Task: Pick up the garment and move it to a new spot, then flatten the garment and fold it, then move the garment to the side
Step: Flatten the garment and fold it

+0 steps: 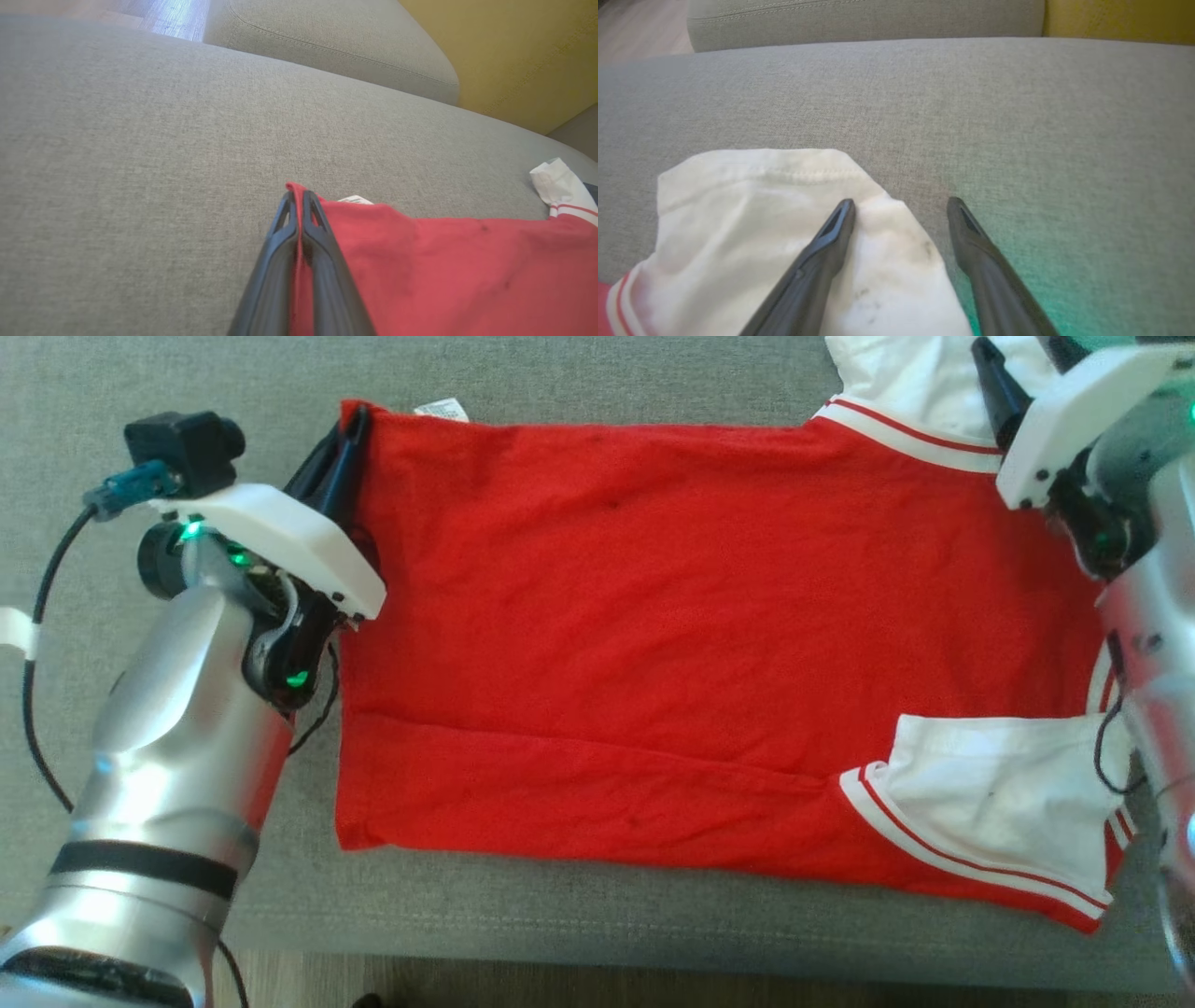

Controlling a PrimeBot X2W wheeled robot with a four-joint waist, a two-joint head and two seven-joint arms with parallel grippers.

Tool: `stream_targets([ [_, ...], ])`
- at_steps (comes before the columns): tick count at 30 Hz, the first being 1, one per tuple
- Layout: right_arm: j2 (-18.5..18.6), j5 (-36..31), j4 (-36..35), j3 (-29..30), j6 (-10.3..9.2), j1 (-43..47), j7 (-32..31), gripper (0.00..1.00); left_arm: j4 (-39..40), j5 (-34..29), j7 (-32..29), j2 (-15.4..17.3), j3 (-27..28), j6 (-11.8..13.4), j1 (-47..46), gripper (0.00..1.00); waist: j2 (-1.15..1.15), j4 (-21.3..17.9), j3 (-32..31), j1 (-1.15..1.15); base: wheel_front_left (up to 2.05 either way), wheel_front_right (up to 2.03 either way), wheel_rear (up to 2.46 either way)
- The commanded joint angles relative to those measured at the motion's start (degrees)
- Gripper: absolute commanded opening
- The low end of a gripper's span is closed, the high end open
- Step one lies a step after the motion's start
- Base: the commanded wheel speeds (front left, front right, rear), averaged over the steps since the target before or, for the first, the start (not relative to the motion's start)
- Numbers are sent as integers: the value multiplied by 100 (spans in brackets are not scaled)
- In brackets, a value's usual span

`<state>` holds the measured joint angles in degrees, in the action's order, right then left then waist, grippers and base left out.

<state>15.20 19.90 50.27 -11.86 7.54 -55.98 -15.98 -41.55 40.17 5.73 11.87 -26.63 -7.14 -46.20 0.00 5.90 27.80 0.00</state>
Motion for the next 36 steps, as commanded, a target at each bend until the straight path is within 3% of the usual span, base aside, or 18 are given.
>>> stream_targets([
  [1,-4,57,-43,-125,-5,-143,-99,100,176,37,55,223,129,-35,-264,0,0,5,9,0,0,0,0],
  [3,1,162,97,-285,-5,-225,-193,25,169,78,75,241,69,-35,-279,0,0,10,9,0,0,0,0],
  [4,7,213,140,-345,-5,-258,-186,0,161,99,83,250,41,-35,-282,0,0,9,1,0,0,0,0],
  [24,300,1314,-303,-785,-5,-150,1217,0,174,407,448,455,-156,-35,-143,0,0,-198,-509,0,0,0,0],
  [29,322,1871,-913,-834,-5,487,1396,0,481,476,558,541,-149,-13,320,0,0,-250,-749,0,0,0,0],
  [36,516,2534,-2223,-619,-5,2003,1223,0,1208,652,661,778,14,243,1269,0,0,-408,-1059,0,0,0,0],
])
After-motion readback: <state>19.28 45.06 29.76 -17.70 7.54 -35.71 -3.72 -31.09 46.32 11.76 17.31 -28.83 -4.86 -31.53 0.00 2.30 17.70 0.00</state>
